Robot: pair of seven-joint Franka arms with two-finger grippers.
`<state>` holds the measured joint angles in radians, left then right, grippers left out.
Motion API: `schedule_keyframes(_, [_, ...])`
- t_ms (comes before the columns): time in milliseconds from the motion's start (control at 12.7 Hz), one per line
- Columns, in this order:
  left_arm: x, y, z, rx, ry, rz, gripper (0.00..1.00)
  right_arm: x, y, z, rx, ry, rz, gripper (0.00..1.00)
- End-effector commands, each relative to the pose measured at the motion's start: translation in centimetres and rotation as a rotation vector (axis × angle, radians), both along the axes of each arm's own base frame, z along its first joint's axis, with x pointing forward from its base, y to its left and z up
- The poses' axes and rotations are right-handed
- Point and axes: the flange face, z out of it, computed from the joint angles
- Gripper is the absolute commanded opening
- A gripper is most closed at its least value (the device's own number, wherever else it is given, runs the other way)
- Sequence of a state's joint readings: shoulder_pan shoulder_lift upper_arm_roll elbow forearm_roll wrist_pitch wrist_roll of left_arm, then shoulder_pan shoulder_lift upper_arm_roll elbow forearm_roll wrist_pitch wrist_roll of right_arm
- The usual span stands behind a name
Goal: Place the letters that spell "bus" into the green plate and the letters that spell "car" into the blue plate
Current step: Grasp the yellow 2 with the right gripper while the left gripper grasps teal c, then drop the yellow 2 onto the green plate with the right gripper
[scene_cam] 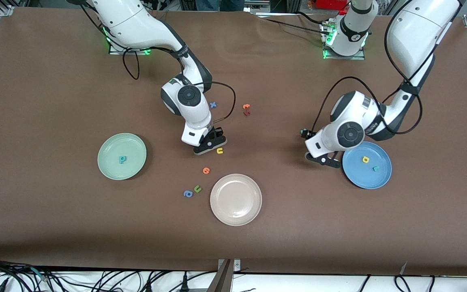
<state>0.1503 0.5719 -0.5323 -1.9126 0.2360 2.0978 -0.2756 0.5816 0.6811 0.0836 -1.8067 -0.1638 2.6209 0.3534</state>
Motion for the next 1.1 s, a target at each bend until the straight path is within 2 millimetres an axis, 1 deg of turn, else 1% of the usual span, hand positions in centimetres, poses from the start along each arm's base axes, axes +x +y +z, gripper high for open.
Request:
schedule_keyframes(0, [-2.6,-0.4,-1.7,-0.015,-0.038,0.071,0.99,2.2,-2.1,2.1,-0.052,0.016,0.035,0.17])
schedule_keyframes(157, [-3.9,-0.4,-2.3,-0.017,-0.049,0.073,0.99,3.7,-5.4,4.2,-0.111,0.062,0.108,0.17])
schedule_keyframes(235, [-4.7,-0.5,-2.6,-0.016,-0.069,0.096,0.99,4.6,-7.4,5.6,-0.134,0.08,0.15,0.17])
schedule_keyframes(314, [-5.7,-0.5,-3.1,-0.015,-0.09,0.13,0.99,5.6,-10.1,6.6,-0.158,0.108,0.194,0.17])
schedule_keyframes(471, [-6.2,-0.7,-3.4,-0.007,-0.093,0.175,0.97,7.6,-16.1,8.4,-0.198,0.149,0.263,0.17])
schedule_keyframes(549, [-6.5,-0.9,-3.5,0.003,-0.091,0.2,0.95,8.3,-18.8,8.8,-0.222,0.161,0.3,0.17])
schedule_keyframes(628, [-6.9,-1.3,-3.3,0.018,-0.093,0.234,0.9,8.9,-21.7,8.7,-0.242,0.172,0.332,0.17])
schedule_keyframes(706, [-7.4,-1.6,-3.5,0.029,-0.087,0.251,0.86,9.5,-23.8,8.6,-0.252,0.174,0.353,0.17])
schedule_keyframes(785, [-7.5,-1.8,-3.5,0.031,-0.087,0.254,0.8,9.7,-25.0,8.4,-0.259,0.179,0.371,0.17])
schedule_keyframes(863, [-7.4,-1.8,-3.5,0.03,-0.088,0.255,0.75,9.7,-25.9,8.1,-0.262,0.181,0.378,0.18])
schedule_keyframes(942, [-7.2,-1.8,-3.3,0.028,-0.092,0.258,0.67,9.7,-26.6,7.5,-0.264,0.175,0.382,0.18])
schedule_keyframes(1020, [-7.2,-1.9,-3.4,0.028,-0.092,0.258,0.53,9.6,-27.1,6.9,-0.264,0.166,0.387,0.22])
